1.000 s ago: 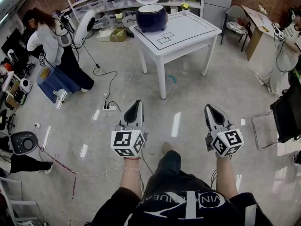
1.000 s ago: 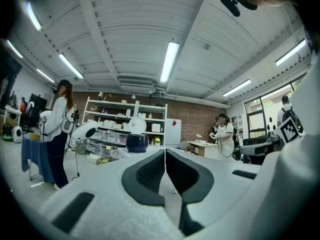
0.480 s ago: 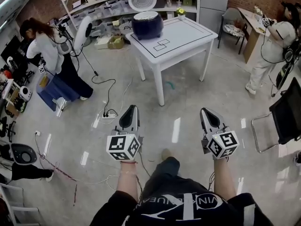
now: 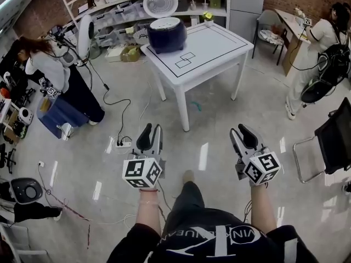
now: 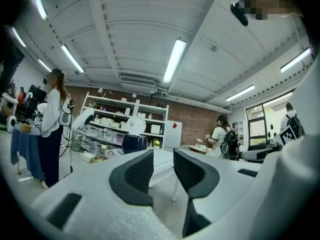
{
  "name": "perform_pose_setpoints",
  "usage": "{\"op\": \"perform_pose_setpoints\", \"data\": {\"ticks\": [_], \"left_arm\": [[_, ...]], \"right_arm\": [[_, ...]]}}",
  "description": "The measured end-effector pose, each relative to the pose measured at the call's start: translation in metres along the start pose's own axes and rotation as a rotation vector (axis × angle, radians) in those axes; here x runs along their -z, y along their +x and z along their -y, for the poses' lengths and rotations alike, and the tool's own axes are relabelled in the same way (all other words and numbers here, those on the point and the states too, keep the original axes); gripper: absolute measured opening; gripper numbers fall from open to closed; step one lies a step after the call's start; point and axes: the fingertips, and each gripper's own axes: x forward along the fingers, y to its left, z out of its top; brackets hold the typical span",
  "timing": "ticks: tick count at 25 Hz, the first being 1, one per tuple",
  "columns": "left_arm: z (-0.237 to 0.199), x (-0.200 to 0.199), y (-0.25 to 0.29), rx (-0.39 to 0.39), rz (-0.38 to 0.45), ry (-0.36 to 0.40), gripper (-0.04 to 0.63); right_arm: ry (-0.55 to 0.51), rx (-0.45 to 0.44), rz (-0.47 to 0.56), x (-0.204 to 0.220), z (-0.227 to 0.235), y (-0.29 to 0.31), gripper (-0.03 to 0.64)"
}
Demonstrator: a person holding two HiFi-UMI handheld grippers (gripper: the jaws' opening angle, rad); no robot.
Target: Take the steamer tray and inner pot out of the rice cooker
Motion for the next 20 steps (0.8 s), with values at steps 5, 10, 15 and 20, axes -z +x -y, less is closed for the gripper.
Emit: {"op": "perform_pose_setpoints", "data": {"ticks": [5,10,15,20], "left_arm": [[-0.018,-0.002,0.069,0.027,-0.050,0.081,0.095],[-0.047,-0.011,0.131,0.056,-0.056,0.058,0.095],[-0.081,-0.011,0.180,0.066,-0.070,0.044,0.095],[-0.119,-0.013,0.222,0.056,-0.063,0.029,0.095]], "right_arm": [[0.002,0.024,-0.010,-0.008,0.031,0.055,0.123],[0.026,0.042,-0.017,-0.014,0.056,0.112,0.123],[0.052,0.057,-0.020,-0.015,0.076,0.167,0.123],[0.053,0.061,-0.021,-0.014,0.090,0.217,0.123]]}}
